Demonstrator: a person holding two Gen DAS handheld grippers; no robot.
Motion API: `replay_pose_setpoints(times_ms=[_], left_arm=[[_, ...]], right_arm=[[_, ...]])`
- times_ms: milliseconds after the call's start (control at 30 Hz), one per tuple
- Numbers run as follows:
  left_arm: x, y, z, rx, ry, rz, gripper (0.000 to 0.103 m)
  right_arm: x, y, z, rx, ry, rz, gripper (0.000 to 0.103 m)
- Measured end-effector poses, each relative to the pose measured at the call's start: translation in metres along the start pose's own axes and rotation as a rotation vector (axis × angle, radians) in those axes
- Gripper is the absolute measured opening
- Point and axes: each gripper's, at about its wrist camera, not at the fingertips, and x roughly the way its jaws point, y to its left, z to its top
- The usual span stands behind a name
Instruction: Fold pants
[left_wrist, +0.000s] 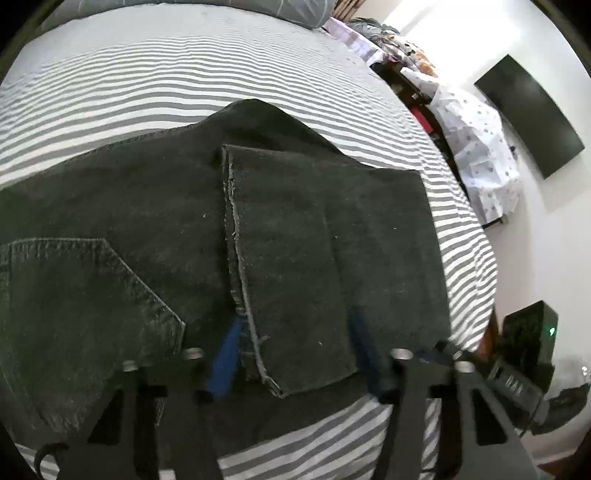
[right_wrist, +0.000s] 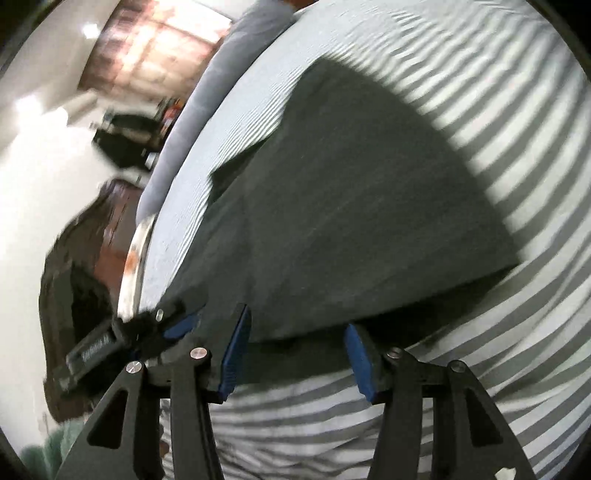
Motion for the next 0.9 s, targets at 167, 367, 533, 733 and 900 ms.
replay_pose_setpoints(times_ms=[167,367,533,733,900], left_arm=[[0.003,0.002,0.000,0.006,-0.008,0.029,0.006],[-0.008,-0.012,-0.002,0.048,-0.039,0.055,0.004],[-0.028,-0.013,-0.005,0.065,-0.072,0.056,0.004],[-0.016,0.004,-0.013,0.091,-0.035,0.141,0.004],[-0.005,-0.003,-0.019,0.169,-0.028,0.209,0.007]], right_arm=[[-0.026,-0.026,0.016,0.066,-0.091,-0.019,0.047],[-0.035,-0.045,0.026,0.168,-0.123,0.005,0.032],[-0.041,-0.037,0.025,0.122,-0.119,-0.023,0.005],[-0.025,-0.017,0.020,0.026,-0.061,-0.088,0.006],[-0.010,-0.009,0.019,-0.050,-0.011,-0.218,0.008]])
